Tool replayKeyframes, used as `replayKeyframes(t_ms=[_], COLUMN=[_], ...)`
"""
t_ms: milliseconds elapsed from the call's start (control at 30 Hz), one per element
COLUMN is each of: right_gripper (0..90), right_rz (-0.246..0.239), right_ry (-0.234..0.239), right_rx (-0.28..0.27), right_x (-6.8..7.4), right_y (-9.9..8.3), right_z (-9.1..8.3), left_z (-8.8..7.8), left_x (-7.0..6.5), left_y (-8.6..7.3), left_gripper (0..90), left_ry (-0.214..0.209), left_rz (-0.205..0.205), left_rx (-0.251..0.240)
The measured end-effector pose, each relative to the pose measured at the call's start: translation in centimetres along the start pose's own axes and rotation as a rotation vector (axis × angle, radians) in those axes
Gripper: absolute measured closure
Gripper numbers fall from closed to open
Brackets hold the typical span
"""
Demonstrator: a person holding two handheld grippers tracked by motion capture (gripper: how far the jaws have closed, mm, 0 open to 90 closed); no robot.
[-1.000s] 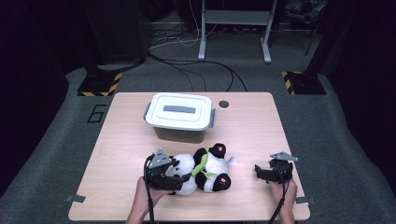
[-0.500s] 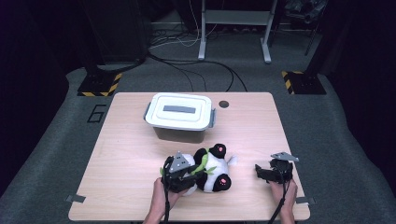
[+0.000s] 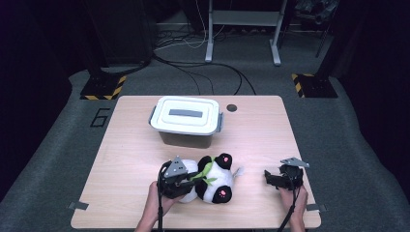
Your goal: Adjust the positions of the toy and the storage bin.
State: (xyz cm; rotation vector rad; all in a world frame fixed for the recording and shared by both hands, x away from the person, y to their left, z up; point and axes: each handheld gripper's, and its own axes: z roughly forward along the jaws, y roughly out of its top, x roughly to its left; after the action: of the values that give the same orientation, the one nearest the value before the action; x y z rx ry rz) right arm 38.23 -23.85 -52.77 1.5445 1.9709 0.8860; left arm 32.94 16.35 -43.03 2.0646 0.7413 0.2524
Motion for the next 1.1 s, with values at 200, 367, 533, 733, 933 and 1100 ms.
replayKeyframes(t_ms=[200, 367, 533, 733, 933, 1100], right_gripper=[10.1, 10.1, 10.2, 10.3, 10.4, 10.4], right_rz=[-0.003, -0.004, -0.003, -0.003, -0.002, -0.003], right_ry=[-0.002, -0.006, -0.007, -0.008, -0.007, -0.006], right_rx=[0.000, 0.001, 0.000, 0.000, 0.001, 0.000], right_x=[0.0, 0.0, 0.0, 0.0, 0.0, 0.0], right_y=[0.0, 0.0, 0.0, 0.0, 0.0, 0.0], right_z=[0.0, 0.0, 0.0, 0.0, 0.0, 0.0], left_z=[-1.5, -1.6, -0.9, 0.6, 1.0, 0.5], left_x=[1.0, 1.0, 0.0, -1.0, -1.4, -1.3], left_y=[-0.7, -1.1, -1.0, -0.8, -1.6, -1.8], left_gripper=[75.4, 72.4, 44.0, 38.1, 59.9, 68.3], left_ry=[0.000, 0.005, 0.040, 0.111, 0.165, 0.148], left_rz=[-0.002, -0.024, -0.083, -0.117, -0.097, -0.065], left_rx=[0.016, 0.009, -0.014, -0.002, -0.019, -0.016])
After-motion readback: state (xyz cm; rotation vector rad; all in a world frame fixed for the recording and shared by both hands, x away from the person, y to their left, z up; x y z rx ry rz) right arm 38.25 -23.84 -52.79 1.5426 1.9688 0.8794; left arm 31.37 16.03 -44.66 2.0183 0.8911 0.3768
